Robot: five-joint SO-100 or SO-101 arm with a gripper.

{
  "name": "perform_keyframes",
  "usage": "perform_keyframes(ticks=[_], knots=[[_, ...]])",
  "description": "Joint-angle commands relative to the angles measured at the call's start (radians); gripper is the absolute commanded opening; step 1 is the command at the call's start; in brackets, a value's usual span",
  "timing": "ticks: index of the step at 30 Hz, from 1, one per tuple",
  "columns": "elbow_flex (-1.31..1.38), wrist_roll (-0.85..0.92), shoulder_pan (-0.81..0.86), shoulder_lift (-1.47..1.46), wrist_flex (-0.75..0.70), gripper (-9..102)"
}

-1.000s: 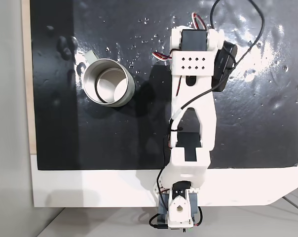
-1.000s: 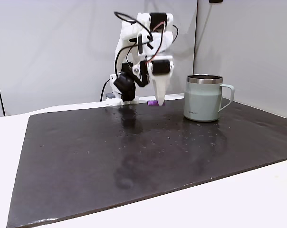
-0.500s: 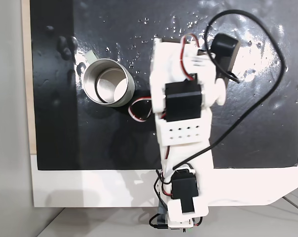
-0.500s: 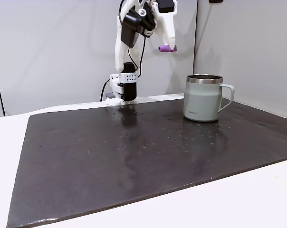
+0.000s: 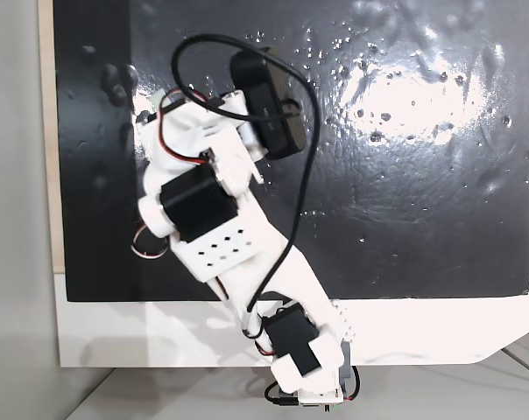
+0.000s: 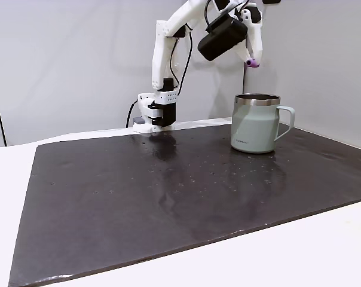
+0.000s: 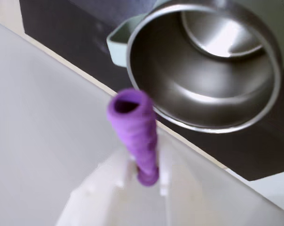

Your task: Grasp a pengrip and put it in the cup.

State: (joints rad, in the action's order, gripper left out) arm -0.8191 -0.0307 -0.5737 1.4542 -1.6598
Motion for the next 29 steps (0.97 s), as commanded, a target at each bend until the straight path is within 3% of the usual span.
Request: perform_keyframes(ticks=[1, 5, 11, 14, 29], knots=[[0.064, 0.034, -0.044, -0.009, 0.003, 0], [0.064, 0.041, -0.051, -0.014, -0.006, 3], [0.061, 0.038, -0.051, -0.002, -0.017, 27], [0.061, 0.038, -0.044, 0.002, -0.018, 33], [0.038, 0.04, -0.046, 0.011, -0.02, 34]])
